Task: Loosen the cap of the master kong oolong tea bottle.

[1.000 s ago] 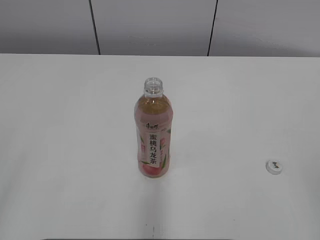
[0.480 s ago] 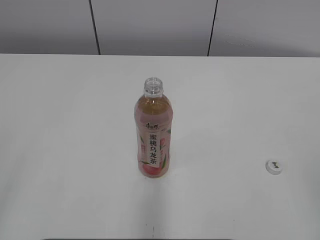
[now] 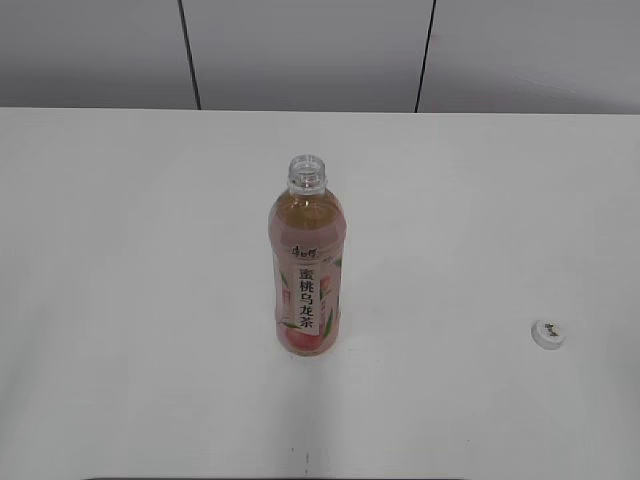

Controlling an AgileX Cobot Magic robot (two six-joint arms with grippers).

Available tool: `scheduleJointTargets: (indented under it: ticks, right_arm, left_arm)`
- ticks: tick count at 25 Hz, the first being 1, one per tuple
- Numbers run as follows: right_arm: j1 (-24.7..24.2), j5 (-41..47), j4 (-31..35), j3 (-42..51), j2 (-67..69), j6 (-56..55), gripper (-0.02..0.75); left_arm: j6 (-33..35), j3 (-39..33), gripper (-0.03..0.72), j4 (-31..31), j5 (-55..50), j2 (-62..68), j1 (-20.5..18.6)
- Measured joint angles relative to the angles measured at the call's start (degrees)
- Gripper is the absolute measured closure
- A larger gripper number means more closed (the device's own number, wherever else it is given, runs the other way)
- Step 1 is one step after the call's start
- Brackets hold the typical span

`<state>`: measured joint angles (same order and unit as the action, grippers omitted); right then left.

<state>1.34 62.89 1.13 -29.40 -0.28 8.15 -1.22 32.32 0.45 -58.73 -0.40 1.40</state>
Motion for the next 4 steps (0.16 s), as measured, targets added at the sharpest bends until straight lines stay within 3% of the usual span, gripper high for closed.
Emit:
scheduleJointTargets:
  ticks: [4]
  right_arm:
    - [0.0,0.0,0.0,0.0,0.0,0.08,0.265]
  left_arm:
    - [0.0,0.0,0.167,-0.04,0.0,0.0,0.0]
